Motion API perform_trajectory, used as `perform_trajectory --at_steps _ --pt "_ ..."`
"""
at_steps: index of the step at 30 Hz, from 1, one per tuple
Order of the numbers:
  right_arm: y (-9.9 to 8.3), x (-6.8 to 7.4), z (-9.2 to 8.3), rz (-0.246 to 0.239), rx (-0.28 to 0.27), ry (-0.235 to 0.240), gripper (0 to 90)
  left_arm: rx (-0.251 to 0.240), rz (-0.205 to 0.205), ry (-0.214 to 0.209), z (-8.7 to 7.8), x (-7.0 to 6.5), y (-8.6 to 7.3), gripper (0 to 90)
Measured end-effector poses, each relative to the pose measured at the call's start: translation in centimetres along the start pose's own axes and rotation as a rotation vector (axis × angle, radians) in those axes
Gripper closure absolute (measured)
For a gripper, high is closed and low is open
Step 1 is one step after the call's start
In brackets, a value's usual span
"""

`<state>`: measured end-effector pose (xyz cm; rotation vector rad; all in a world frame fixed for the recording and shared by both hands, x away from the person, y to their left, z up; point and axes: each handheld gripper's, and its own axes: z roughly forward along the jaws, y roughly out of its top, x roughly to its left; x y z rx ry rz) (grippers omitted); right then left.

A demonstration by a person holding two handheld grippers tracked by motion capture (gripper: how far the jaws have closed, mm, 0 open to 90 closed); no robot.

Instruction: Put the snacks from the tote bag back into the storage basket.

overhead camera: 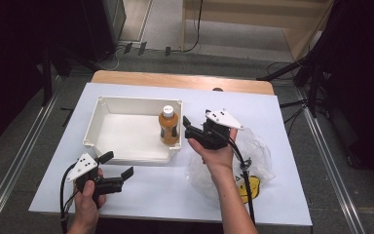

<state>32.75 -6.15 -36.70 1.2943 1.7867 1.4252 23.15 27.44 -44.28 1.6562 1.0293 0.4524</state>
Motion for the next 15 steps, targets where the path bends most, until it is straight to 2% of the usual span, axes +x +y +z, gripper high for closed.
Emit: perform_trajectory --at_steps 11,15 --pt "-1.1 -2.5 -1.9 0.027 -0.009 -0.043 24.1 0.004 0.003 -0.001 0.1 -0.1 0.0 3.7" --pt "-1.4 -2.9 -2.2 0.032 -0.008 -0.047 24.1 0.005 0.001 -0.001 0.1 -0.1 -0.1 3.7"
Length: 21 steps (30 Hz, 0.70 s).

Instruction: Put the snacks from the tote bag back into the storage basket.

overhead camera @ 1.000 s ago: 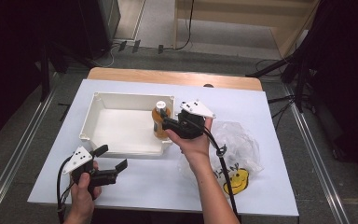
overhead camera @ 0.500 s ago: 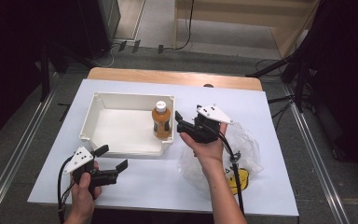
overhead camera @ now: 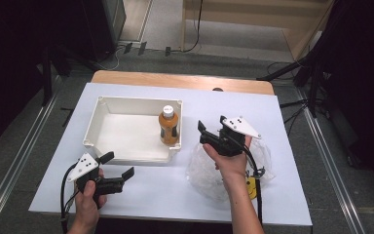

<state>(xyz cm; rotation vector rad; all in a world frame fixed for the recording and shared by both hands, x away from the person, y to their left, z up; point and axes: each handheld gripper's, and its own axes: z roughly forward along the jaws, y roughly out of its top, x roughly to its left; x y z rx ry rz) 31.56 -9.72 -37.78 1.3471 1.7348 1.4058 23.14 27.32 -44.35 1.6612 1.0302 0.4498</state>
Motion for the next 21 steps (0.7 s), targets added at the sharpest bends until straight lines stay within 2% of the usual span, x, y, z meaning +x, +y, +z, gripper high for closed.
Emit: perform_trajectory --at_steps 11,21 --pt "-1.5 -1.7 -1.3 0.026 0.005 -0.027 23.1 0.005 0.006 0.000 0.0 -0.1 0.0 3.7" --pt "-2.7 -3.1 -2.4 0.024 0.007 -0.055 23.0 -0.004 0.012 0.005 0.0 -0.1 0.0 3.7"
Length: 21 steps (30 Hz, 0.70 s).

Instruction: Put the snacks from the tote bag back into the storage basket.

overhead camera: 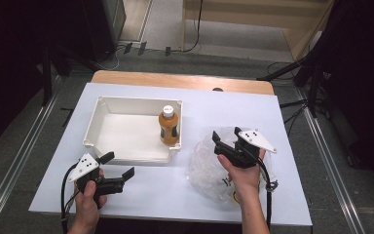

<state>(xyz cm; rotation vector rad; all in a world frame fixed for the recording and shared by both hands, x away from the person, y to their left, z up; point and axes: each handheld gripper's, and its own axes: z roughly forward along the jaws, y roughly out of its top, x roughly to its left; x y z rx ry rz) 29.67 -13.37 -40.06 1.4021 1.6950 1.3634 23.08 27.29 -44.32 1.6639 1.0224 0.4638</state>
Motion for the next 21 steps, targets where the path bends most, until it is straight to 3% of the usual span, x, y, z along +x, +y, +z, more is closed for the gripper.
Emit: perform_trajectory --at_steps 21 --pt "-2.1 -3.5 -3.1 0.040 -0.032 -0.021 16.1 0.014 0.008 0.002 0.3 -0.2 -0.2 3.7"
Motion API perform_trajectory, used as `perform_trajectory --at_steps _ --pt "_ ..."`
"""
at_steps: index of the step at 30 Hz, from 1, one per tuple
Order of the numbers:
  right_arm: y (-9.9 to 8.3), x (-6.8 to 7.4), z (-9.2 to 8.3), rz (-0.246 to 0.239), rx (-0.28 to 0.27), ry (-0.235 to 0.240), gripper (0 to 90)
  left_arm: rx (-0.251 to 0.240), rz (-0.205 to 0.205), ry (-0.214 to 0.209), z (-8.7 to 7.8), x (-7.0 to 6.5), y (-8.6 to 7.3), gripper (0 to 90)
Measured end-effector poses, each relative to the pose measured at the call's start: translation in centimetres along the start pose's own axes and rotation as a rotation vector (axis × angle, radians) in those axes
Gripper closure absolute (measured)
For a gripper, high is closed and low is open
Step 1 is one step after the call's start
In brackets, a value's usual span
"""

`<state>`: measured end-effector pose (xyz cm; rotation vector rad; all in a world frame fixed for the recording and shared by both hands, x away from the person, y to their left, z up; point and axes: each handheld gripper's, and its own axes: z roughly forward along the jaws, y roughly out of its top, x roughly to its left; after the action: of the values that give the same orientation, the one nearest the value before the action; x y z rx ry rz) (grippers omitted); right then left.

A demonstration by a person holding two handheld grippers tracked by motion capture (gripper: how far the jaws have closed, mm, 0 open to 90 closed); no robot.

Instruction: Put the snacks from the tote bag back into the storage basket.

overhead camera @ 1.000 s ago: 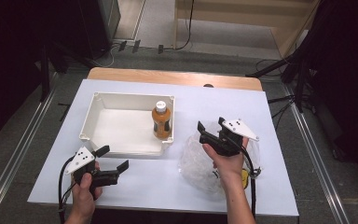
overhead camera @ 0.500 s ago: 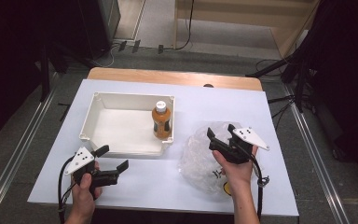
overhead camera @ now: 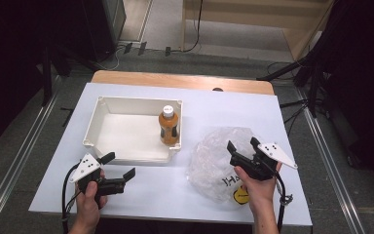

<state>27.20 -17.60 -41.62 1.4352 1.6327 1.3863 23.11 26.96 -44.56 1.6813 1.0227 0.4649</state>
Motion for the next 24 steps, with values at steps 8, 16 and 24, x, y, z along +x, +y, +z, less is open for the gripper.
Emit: perform_trajectory --at_steps 8,16,24 --pt "-0.9 -1.5 -1.1 0.004 0.003 -0.032 15.7 0.004 0.011 0.007 0.1 -0.1 0.0 3.7" --pt "-1.6 -3.2 -2.4 0.024 -0.008 -0.057 15.8 0.017 0.030 0.005 0.3 -0.5 -0.3 3.7" --pt "-2.1 -5.1 -3.9 0.041 -0.028 -0.085 15.9 0.030 0.033 0.015 0.5 -0.6 -0.5 3.7"
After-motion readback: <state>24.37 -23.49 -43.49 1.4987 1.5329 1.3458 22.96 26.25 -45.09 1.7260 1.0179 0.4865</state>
